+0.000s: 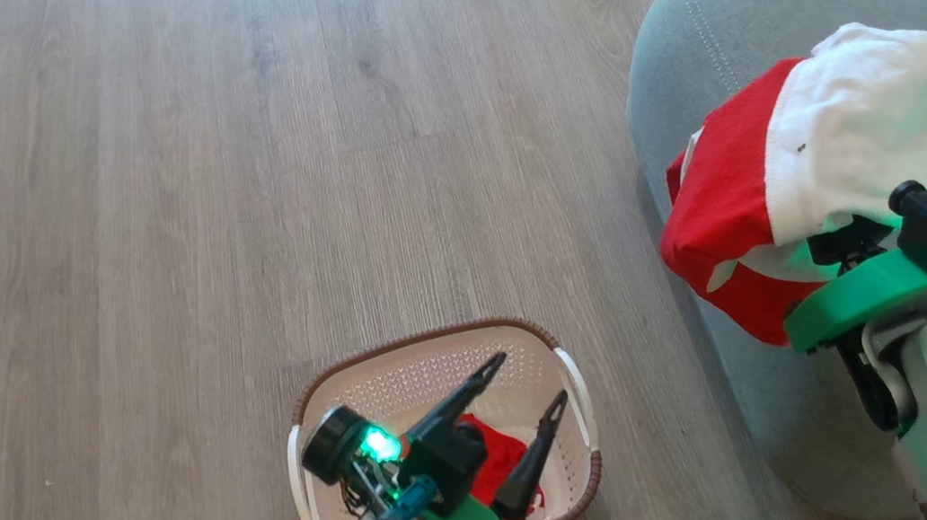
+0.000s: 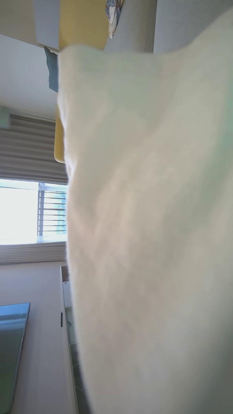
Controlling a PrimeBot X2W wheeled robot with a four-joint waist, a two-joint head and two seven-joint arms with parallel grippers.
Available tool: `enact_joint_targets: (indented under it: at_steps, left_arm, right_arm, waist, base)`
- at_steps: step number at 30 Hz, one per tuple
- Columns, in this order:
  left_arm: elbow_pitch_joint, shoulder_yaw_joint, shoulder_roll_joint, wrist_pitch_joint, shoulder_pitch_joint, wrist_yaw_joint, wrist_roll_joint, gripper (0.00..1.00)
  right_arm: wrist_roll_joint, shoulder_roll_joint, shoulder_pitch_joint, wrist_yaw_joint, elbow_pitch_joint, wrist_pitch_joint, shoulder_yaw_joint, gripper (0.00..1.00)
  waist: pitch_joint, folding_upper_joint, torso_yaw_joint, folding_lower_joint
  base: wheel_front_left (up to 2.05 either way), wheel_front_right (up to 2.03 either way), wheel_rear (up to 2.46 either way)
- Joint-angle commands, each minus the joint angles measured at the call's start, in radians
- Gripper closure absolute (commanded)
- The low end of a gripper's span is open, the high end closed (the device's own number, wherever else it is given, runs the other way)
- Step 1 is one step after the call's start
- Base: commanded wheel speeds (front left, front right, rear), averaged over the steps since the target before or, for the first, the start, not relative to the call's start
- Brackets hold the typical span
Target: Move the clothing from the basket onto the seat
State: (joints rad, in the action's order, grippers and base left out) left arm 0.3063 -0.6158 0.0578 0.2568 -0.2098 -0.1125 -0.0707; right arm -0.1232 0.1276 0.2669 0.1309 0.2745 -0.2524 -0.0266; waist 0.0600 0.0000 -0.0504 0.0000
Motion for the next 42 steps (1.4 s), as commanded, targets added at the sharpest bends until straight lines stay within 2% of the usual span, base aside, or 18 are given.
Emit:
enact_joint_targets:
  at_steps: [1, 9, 16, 42]
  left_arm:
    - [-0.027, 0.029, -0.005, 0.005, -0.013, -0.003, -0.001, 0.0]
    - [-0.027, 0.041, -0.006, 0.005, -0.013, -0.008, 0.008, 0.0]
    - [-0.031, 0.035, -0.007, 0.005, -0.019, -0.01, 0.019, 0.0]
    - [-0.064, 0.017, -0.007, 0.005, -0.065, -0.008, 0.047, 0.0]
  right_arm:
    - [0.001, -0.003, 0.016, 0.0, -0.034, -0.009, -0.01, 1.0]
    - [0.005, -0.004, 0.018, 0.0, -0.045, -0.009, 0.007, 1.0]
    - [0.015, -0.005, 0.022, 0.0, -0.06, -0.009, 0.031, 1.0]
    - [0.028, -0.021, 0.025, 0.0, -0.112, -0.009, 0.112, 1.0]
  waist:
    - [0.002, 0.0, -0.002, 0.0]
    - [0.014, 0.0, -0.028, 0.0]
    - [0.03, 0.0, -0.086, 0.0]
    - [0.126, 0.0, -0.416, 0.0]
  base:
    - [0.0, 0.0, 0.0]
    - [0.0, 0.0, 0.0]
    - [0.0, 0.0, 0.0]
    - [0.0, 0.0, 0.0]
